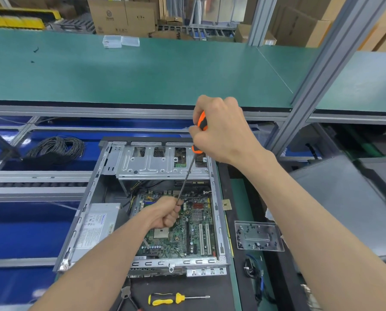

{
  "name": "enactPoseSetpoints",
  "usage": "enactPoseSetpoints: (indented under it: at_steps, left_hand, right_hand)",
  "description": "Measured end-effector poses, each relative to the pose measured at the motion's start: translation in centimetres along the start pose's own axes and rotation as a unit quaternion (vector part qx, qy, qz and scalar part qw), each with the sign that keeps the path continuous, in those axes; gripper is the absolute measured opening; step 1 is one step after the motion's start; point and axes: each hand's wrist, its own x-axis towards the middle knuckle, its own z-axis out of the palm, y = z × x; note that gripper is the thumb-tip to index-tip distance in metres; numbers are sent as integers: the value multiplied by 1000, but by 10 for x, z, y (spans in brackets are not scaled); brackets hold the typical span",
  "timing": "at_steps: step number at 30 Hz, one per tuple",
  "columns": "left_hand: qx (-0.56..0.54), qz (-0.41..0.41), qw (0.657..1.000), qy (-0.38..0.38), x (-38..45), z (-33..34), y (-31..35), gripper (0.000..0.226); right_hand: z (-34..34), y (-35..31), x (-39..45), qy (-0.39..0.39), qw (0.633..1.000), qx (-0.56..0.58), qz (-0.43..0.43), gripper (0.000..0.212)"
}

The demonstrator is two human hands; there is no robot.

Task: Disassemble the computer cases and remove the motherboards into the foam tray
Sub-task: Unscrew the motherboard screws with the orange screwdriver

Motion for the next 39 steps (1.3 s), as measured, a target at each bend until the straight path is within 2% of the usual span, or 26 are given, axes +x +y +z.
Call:
enactPoseSetpoints:
  at_steps: [2,5,6,7,9,12,13,15,16,18,21,26,31,39]
  left_hand:
    - [-13,-6,1000,20,1,-2,0,28]
    - [51,-5,995,89,0,-8,-7,34]
    - [34,-6,996,78,0,-10,-9,31]
    - [-9,-1,999,46,-1,-12,-10,26]
    - [-111,25,992,-48,-8,-16,-7,29]
    - [-229,70,957,-164,-20,-17,6,19]
    - [-259,78,946,-177,-24,-14,9,20]
    - [-271,87,943,-174,-29,-7,15,37]
    - [-258,99,945,-174,-31,-2,17,39]
    - [-219,141,952,-160,-35,10,21,29]
    - [-110,238,962,-73,-35,25,23,16]
    - [79,347,933,60,-26,35,17,16]
    - [183,335,920,88,-16,42,20,13]
    - [189,352,910,108,-15,48,22,15]
  right_hand:
    - [-3,0,-2,-2,1000,3,1,7]
    - [-6,2,-6,5,1000,-4,8,8]
    - [-7,4,-7,10,1000,-20,7,9]
    - [-9,5,-8,12,999,-40,3,12]
    - [-9,7,-10,5,997,-79,-8,17]
    - [-4,7,-18,-24,993,-117,-16,17]
    - [-1,5,-21,-37,991,-125,-18,18]
    - [6,3,-26,-56,989,-135,-22,19]
    - [9,2,-28,-63,988,-139,-26,19]
    - [14,3,-28,-69,987,-144,-32,19]
    - [17,6,-28,-64,987,-143,-28,19]
    - [17,14,-30,-50,990,-128,-12,18]
    - [20,16,-32,-47,991,-128,-5,16]
    - [19,19,-31,-40,992,-119,-5,17]
